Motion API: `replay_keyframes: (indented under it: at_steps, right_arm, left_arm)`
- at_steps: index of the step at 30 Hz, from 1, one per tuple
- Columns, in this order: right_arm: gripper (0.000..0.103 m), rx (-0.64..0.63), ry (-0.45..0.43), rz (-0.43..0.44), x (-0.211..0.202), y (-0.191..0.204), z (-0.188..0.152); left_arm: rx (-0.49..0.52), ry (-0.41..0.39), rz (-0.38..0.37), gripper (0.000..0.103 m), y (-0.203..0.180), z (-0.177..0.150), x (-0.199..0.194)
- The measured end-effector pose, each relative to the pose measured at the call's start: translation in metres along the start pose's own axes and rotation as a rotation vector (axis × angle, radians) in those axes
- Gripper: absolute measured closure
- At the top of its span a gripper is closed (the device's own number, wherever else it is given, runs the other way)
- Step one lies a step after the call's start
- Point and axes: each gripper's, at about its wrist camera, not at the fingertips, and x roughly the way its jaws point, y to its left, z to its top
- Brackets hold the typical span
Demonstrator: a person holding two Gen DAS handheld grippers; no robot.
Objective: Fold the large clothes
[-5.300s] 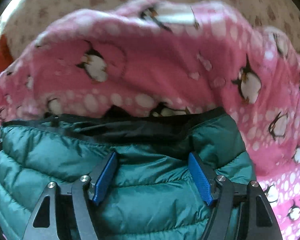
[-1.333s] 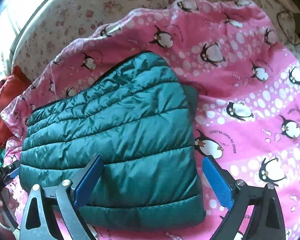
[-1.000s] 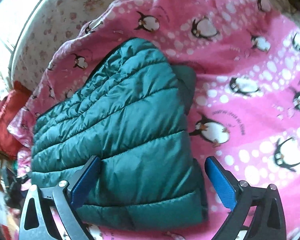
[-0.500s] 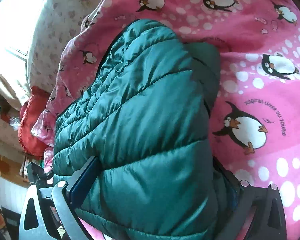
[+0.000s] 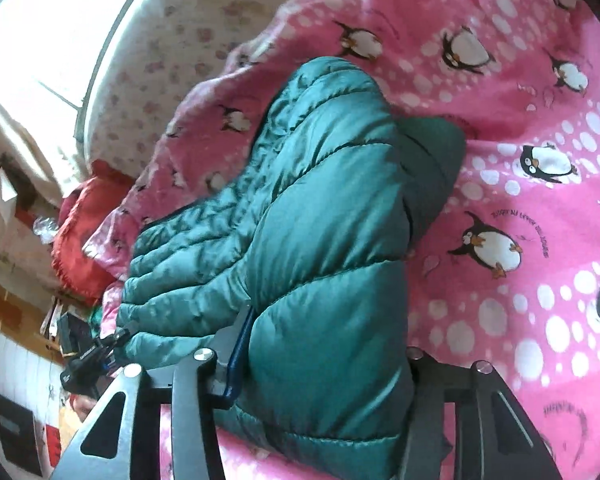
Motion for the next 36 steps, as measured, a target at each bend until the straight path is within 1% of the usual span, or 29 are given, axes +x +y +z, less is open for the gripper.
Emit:
replay_keyframes:
  at_steps: [2, 5, 9, 12, 13, 14, 15, 16, 17, 18, 19, 21, 23, 26, 27, 30, 31, 33, 36]
  right_arm:
    - [0.057, 0.007, 0.003, 0.023, -0.014, 0.002, -0.009]
    - [0.057, 0.019, 0.026, 0.059, -0.04, 0.004, -0.033]
    - [0.057, 0.016, 0.066, 0.085, -0.056, 0.005, -0.062]
    - [0.057, 0.04, 0.083, 0.104, -0.066, 0.001, -0.082]
    - [0.057, 0.047, 0.087, 0.097, -0.066, -0.002, -0.088]
    - [0.056, 0.052, 0.089, 0.081, -0.065, -0.005, -0.093]
    - [0.052, 0.057, 0.09, 0.06, -0.063, -0.008, -0.096]
    - [0.042, 0.061, 0.093, 0.025, -0.058, -0.011, -0.099]
    - [0.035, 0.061, 0.099, -0.031, -0.054, -0.017, -0.101]
    - [0.024, 0.062, 0.103, -0.08, -0.048, -0.021, -0.103]
    - [0.021, 0.064, 0.099, -0.089, -0.046, -0.024, -0.105]
    - [0.021, 0.093, 0.088, -0.088, -0.05, -0.023, -0.106]
    - [0.021, 0.086, 0.069, -0.116, -0.06, -0.02, -0.106]
    - [0.021, 0.05, 0.011, -0.221, -0.086, -0.01, -0.105]
    - [0.021, 0.047, -0.009, -0.238, -0.093, -0.009, -0.106]
    - [0.021, 0.032, -0.062, -0.247, -0.116, 0.0, -0.106]
    - [0.021, 0.022, -0.073, -0.252, -0.121, 0.003, -0.107]
    - [0.021, -0.014, -0.104, -0.267, -0.129, 0.019, -0.111]
    - [0.021, -0.062, -0.121, -0.281, -0.131, 0.038, -0.119]
  left_arm:
    - [0.003, 0.013, -0.014, 0.059, -0.001, -0.009, -0.014]
    - [0.005, 0.042, -0.028, 0.059, 0.0, -0.029, -0.036]
    - [0.009, 0.077, -0.036, 0.059, 0.004, -0.058, -0.064]
    - [-0.003, 0.109, -0.03, 0.059, 0.011, -0.073, -0.07]
    - [-0.004, 0.119, -0.025, 0.058, 0.014, -0.076, -0.069]
    - [-0.009, 0.123, -0.017, 0.052, 0.018, -0.079, -0.067]
    - [-0.027, 0.124, 0.0, 0.042, 0.023, -0.081, -0.062]
    - [-0.036, 0.125, 0.014, 0.036, 0.027, -0.082, -0.06]
    - [-0.047, 0.12, 0.046, 0.023, 0.03, -0.083, -0.056]
    - [-0.054, 0.113, 0.063, 0.018, 0.031, -0.084, -0.056]
    - [-0.058, 0.103, 0.075, 0.018, 0.031, -0.086, -0.057]
    - [-0.048, 0.088, 0.097, 0.018, 0.027, -0.089, -0.063]
    - [-0.025, 0.063, 0.132, 0.018, 0.02, -0.092, -0.074]
    - [0.004, 0.014, 0.174, 0.018, 0.012, -0.098, -0.096]
    - [0.021, -0.007, 0.196, 0.018, 0.008, -0.1, -0.102]
    - [0.108, -0.096, 0.296, 0.018, -0.013, -0.11, -0.118]
    - [0.129, -0.119, 0.318, 0.018, -0.02, -0.114, -0.121]
    - [0.156, -0.155, 0.338, 0.018, -0.031, -0.121, -0.126]
    - [0.165, -0.179, 0.343, 0.018, -0.042, -0.131, -0.132]
